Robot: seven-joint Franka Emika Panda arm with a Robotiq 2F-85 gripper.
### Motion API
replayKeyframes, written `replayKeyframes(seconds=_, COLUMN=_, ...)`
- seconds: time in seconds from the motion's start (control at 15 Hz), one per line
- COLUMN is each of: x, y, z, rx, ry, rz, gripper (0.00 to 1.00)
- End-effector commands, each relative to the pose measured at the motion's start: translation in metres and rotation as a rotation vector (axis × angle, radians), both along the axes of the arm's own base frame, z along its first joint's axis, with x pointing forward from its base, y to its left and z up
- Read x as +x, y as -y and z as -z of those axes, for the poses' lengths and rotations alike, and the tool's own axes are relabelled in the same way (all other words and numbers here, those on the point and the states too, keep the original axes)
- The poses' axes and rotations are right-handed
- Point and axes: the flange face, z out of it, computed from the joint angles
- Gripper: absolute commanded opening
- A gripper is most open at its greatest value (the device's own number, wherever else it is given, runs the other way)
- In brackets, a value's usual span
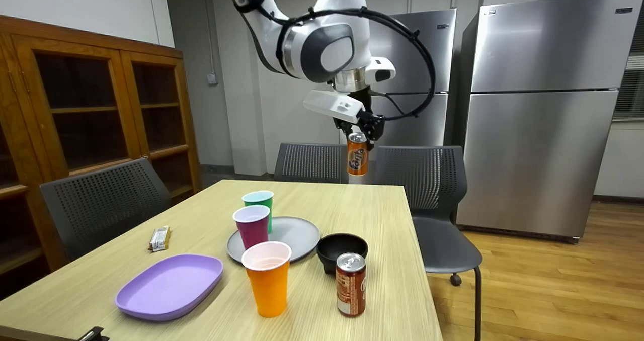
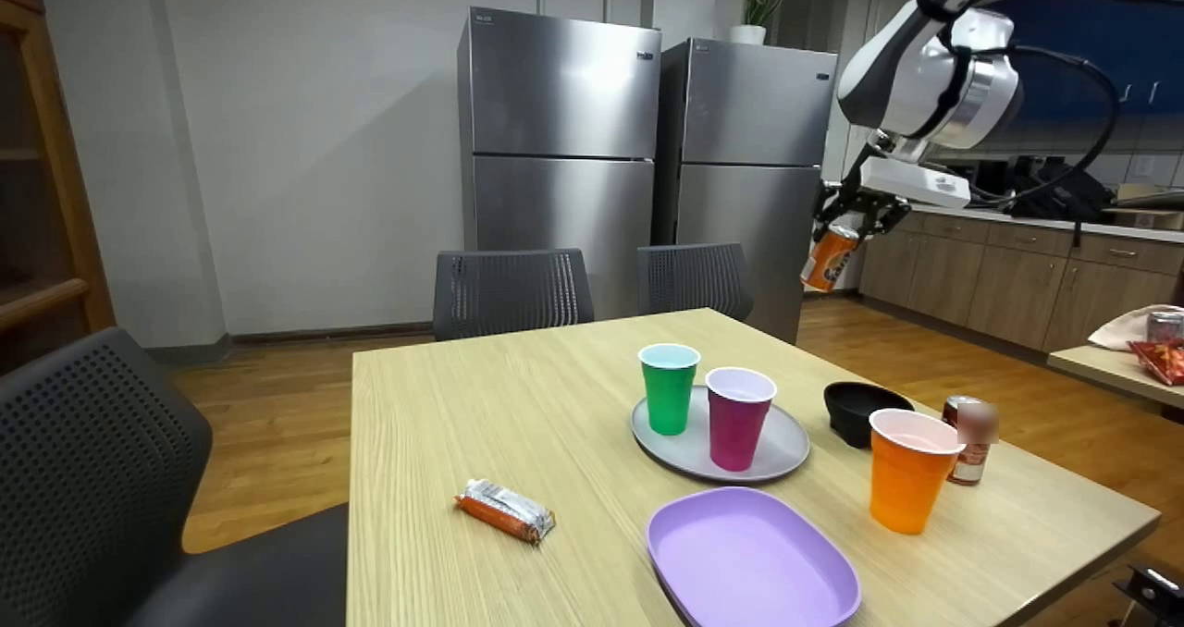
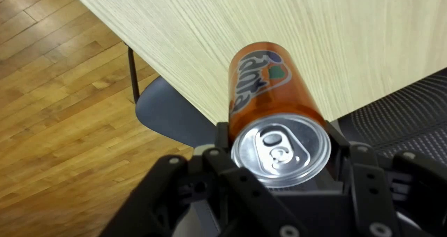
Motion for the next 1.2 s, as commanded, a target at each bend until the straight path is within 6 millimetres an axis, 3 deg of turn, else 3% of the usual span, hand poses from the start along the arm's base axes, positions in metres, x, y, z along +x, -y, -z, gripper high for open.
replayKeyframes(seconds=0.0, x=-0.019, y=-0.034, z=-0.046, rx=0.054, ry=0.05, rz=-0.071, gripper=0.38)
replayKeyframes(seconds=0.47, x=-0.036, y=-0.1, z=-0.079, rx=0.15, ry=0.085, rz=-0.243, gripper=0.38)
replayKeyframes(seconds=0.8, x=-0.052, y=-0.147, z=-0.076, rx=0.19, ry=0.053, rz=-0.399, gripper=0.38)
replayKeyframes(seconds=1.13, x=-0.061, y=-0.203, z=-0.06, rx=0.155, ry=0.015, rz=-0.546, gripper=0.38)
